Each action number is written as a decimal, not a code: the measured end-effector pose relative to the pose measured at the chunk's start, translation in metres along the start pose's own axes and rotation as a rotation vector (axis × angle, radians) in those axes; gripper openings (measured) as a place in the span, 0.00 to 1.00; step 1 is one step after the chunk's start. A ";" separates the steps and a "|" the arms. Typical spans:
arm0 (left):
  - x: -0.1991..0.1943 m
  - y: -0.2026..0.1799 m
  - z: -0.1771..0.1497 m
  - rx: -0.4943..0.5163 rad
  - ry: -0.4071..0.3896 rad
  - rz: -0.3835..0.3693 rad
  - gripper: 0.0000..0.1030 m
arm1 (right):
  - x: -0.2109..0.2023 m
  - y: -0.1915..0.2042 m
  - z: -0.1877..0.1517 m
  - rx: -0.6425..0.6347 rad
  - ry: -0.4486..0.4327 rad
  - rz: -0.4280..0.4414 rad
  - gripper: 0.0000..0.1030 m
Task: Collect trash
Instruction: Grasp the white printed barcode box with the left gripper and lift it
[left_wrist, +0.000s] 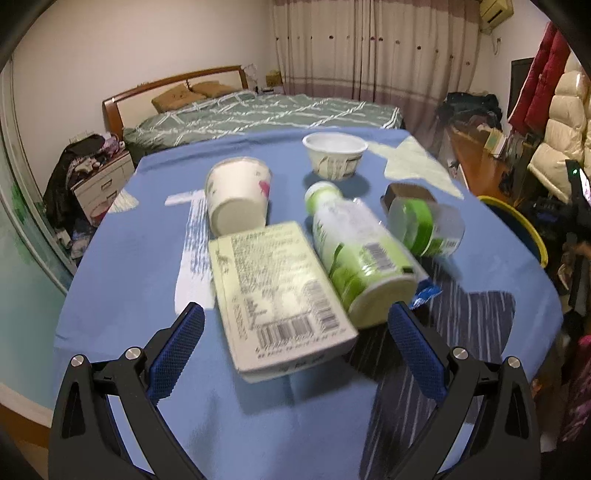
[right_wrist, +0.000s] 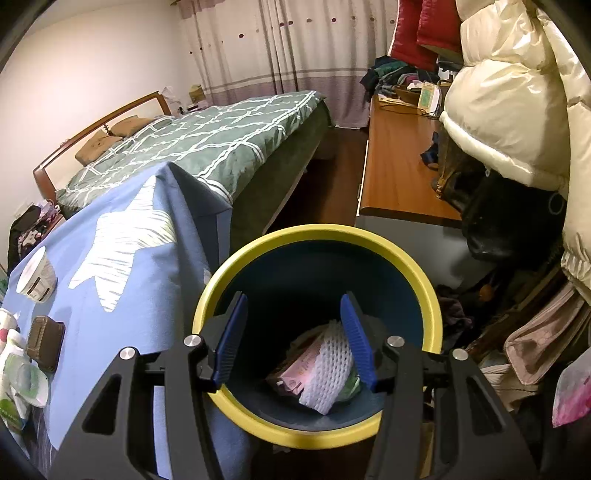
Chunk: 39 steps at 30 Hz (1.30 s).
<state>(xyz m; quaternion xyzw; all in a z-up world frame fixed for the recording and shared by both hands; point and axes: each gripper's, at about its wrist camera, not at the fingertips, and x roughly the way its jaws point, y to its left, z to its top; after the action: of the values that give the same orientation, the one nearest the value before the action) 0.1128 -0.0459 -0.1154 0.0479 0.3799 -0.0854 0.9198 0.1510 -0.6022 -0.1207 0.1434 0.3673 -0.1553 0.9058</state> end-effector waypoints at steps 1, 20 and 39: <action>0.002 0.001 -0.002 -0.001 0.008 0.004 0.95 | -0.001 0.000 0.000 -0.001 -0.001 0.002 0.49; 0.015 0.044 -0.007 -0.071 0.056 0.113 0.95 | -0.001 0.017 0.000 -0.030 0.008 0.030 0.49; 0.091 0.048 0.043 0.067 0.166 -0.052 0.90 | -0.001 0.032 0.001 -0.057 0.021 0.046 0.49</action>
<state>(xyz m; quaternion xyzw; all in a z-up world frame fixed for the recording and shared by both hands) 0.2148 -0.0159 -0.1483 0.0758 0.4528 -0.1177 0.8806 0.1633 -0.5733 -0.1150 0.1276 0.3777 -0.1226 0.9089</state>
